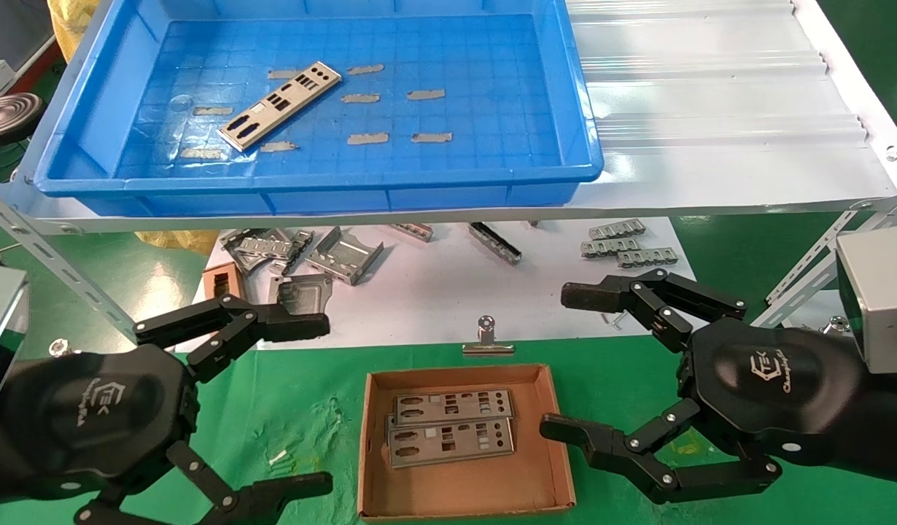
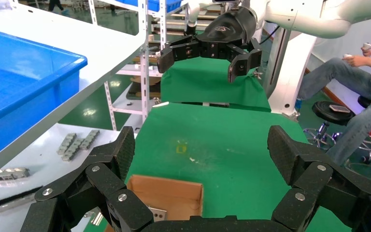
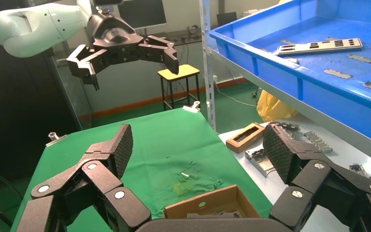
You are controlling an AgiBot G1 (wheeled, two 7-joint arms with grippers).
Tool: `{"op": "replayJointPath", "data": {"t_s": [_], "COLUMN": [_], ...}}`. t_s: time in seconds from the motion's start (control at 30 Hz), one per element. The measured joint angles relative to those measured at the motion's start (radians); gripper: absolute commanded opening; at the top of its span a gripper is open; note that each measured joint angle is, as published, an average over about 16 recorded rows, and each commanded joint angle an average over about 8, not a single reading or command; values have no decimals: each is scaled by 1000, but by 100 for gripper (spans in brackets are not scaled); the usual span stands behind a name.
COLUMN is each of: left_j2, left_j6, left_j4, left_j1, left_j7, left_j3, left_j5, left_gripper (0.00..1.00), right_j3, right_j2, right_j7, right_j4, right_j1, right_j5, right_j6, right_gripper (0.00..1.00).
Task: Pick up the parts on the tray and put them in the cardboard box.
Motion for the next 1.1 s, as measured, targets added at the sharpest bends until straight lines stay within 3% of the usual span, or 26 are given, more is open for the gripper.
{"op": "replayJointPath", "data": {"t_s": [0.13,0.17,0.6,0.73,0.8,1.0,1.07,1.1], "left_j2": [0,0,0,0,0,0,0,0], "left_j6": [0,0,0,0,0,0,0,0], "left_j4": [0,0,0,0,0,0,0,0], "left_j1": [0,0,0,0,0,0,0,0], "left_j7": [0,0,0,0,0,0,0,0], "left_j3": [0,0,0,0,0,0,0,0], "left_j5": [0,0,0,0,0,0,0,0], "left_gripper": [100,100,100,100,100,100,100,100], "right_j3": [0,0,0,0,0,0,0,0], "right_j2": [0,0,0,0,0,0,0,0], "right_j7": [0,0,0,0,0,0,0,0], "right_j4": [0,0,0,0,0,0,0,0], "right_j1": [0,0,0,0,0,0,0,0], "right_j5": [0,0,0,0,0,0,0,0], "right_j6": [0,0,0,0,0,0,0,0], "right_gripper": [6,0,0,5,14,80,96,100]}}
